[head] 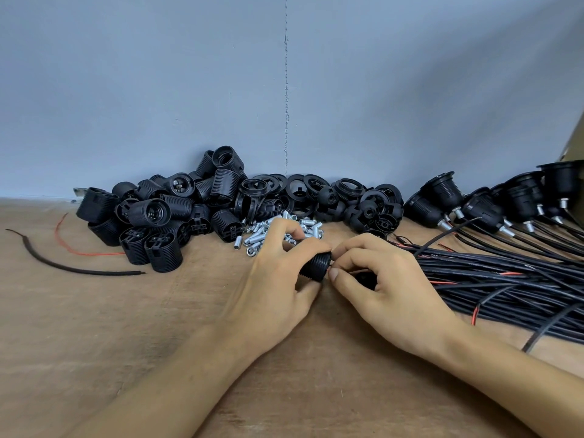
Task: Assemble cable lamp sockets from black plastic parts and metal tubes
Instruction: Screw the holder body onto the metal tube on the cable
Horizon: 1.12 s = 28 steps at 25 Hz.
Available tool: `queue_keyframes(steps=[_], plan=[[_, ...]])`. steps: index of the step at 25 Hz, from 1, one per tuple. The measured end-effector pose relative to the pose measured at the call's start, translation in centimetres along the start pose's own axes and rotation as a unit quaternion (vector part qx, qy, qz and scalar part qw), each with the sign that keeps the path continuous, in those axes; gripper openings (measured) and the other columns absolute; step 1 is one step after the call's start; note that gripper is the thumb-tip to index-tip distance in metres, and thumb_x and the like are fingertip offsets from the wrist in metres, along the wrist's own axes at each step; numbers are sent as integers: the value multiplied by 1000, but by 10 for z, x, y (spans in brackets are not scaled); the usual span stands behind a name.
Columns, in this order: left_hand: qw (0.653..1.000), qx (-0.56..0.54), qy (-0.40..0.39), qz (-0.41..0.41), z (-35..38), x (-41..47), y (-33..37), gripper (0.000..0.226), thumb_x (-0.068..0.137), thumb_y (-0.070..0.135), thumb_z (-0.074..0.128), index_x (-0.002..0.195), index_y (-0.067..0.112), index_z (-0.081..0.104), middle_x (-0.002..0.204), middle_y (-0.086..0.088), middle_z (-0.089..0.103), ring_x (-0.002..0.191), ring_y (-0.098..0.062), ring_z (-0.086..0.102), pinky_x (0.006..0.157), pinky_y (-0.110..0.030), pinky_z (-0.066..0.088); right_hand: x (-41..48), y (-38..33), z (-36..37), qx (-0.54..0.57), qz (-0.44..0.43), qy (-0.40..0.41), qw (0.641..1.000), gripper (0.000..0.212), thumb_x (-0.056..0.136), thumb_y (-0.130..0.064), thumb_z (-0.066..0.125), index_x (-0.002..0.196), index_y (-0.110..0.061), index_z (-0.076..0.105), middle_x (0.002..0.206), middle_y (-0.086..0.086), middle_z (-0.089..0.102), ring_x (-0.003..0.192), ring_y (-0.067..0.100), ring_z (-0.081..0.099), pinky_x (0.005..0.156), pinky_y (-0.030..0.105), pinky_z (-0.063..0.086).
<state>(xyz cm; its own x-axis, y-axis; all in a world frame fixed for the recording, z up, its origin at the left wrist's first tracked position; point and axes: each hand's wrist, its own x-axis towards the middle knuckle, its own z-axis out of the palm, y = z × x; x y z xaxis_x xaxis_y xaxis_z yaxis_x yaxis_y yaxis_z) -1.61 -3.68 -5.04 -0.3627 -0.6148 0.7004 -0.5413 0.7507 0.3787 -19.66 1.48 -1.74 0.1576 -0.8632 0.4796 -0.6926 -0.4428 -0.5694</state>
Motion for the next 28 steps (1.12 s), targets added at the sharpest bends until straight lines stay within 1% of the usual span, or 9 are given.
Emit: queue_keyframes(steps=[2, 4, 7, 9, 12, 15, 20, 23, 28], plan=[[1000, -5, -3, -11, 0, 0, -3, 39, 78, 19, 74, 110, 37, 62, 116, 9, 46, 88, 8, 50, 76, -2, 38, 2, 2, -1, 6, -1, -3, 1000, 15, 88, -13, 71, 77, -23, 72, 96, -15, 65, 94, 4, 62, 81, 10, 43], [1000, -11, -8, -20, 1, 1, -5, 38, 80, 20, 81, 112, 34, 66, 117, 9, 52, 92, 4, 53, 81, -4, 39, 3, 4, -3, 3, -10, -8, 1000, 17, 88, -12, 70, 79, -28, 70, 93, -13, 65, 91, 7, 63, 81, 16, 47], [1000, -10, -15, -23, 2, 3, -3, 38, 79, 25, 82, 112, 33, 67, 112, 13, 61, 100, -6, 61, 86, -26, 50, 3, 7, -3, -30, -35, -3, 999, 17, 90, -13, 70, 83, -28, 69, 87, -14, 64, 87, 6, 60, 77, 17, 45], [1000, -6, -19, -19, 1, 4, -1, 37, 79, 30, 79, 112, 35, 64, 108, 15, 62, 98, -7, 61, 84, -33, 52, 2, 9, -2, -48, -52, 1, 997, 13, 92, -12, 68, 87, -24, 69, 86, -16, 60, 86, 1, 56, 76, 12, 40], [999, -3, -32, -15, 1, 3, -3, 38, 79, 30, 80, 115, 32, 67, 109, 16, 61, 98, -6, 61, 85, -32, 51, 1, 11, -2, -89, -76, -8, 993, 7, 94, -13, 65, 93, -18, 68, 89, -12, 56, 84, 0, 50, 78, 10, 38], [999, 1, -44, -16, 2, 2, -3, 41, 80, 27, 80, 119, 29, 69, 111, 17, 59, 100, -5, 60, 86, -31, 52, 1, 11, -1, -119, -76, -18, 990, 5, 95, -13, 63, 93, -15, 67, 91, -5, 57, 84, 9, 52, 78, 22, 43], [998, -1, -55, -16, 1, 2, 0, 39, 80, 32, 73, 118, 31, 68, 110, 20, 57, 98, -3, 59, 83, -29, 52, 0, 8, 0, -109, -63, -17, 992, 5, 93, -10, 64, 89, -14, 65, 88, -5, 57, 82, 12, 53, 77, 30, 45], [998, -11, -61, -12, 1, 2, 2, 37, 80, 31, 71, 117, 33, 66, 110, 20, 57, 99, -3, 60, 82, -30, 53, -1, 7, 0, -103, -54, -15, 993, 6, 93, -11, 64, 88, -15, 63, 87, -7, 56, 82, 12, 54, 76, 32, 47], [998, -12, -61, -1, 2, 2, 3, 37, 81, 28, 72, 116, 34, 61, 111, 17, 58, 100, -6, 61, 83, -33, 54, -2, 5, 2, -92, -40, -2, 995, 8, 91, -11, 65, 84, -15, 62, 85, -8, 57, 79, 10, 52, 74, 29, 44]])
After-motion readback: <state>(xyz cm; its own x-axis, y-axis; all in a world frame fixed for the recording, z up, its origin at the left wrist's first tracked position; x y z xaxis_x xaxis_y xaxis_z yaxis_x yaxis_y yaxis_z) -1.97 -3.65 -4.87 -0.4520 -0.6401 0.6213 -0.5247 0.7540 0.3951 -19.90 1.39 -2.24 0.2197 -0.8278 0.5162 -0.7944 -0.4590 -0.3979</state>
